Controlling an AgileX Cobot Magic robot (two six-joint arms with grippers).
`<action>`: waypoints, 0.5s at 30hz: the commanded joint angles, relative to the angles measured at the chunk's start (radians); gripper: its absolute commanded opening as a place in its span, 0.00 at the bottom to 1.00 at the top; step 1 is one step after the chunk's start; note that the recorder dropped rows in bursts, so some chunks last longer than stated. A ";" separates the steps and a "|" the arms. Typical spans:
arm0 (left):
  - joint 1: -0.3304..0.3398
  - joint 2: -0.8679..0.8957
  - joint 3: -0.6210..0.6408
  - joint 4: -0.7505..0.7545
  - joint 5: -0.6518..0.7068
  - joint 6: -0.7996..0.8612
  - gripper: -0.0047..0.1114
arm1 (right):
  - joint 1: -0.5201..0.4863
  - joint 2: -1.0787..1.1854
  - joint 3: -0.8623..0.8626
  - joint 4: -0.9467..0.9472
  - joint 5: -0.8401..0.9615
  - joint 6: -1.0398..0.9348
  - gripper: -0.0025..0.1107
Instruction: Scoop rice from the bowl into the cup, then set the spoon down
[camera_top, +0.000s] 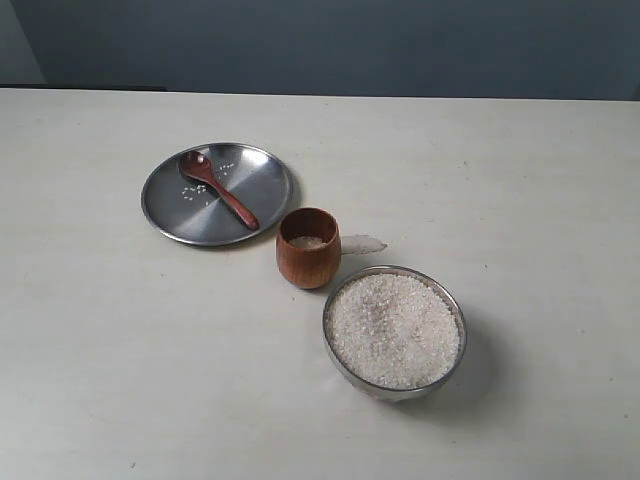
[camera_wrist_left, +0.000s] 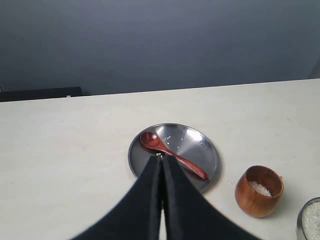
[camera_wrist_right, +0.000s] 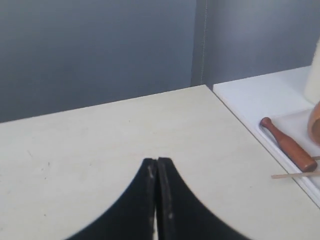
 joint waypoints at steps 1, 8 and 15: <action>0.004 0.001 -0.008 0.006 -0.007 0.000 0.04 | -0.006 0.006 0.121 0.103 -0.112 -0.175 0.02; 0.004 0.001 -0.008 0.006 -0.007 0.000 0.04 | -0.006 0.006 0.285 0.135 -0.311 -0.209 0.02; 0.004 0.001 -0.008 0.006 -0.007 0.000 0.04 | -0.006 0.006 0.354 0.135 -0.354 -0.209 0.02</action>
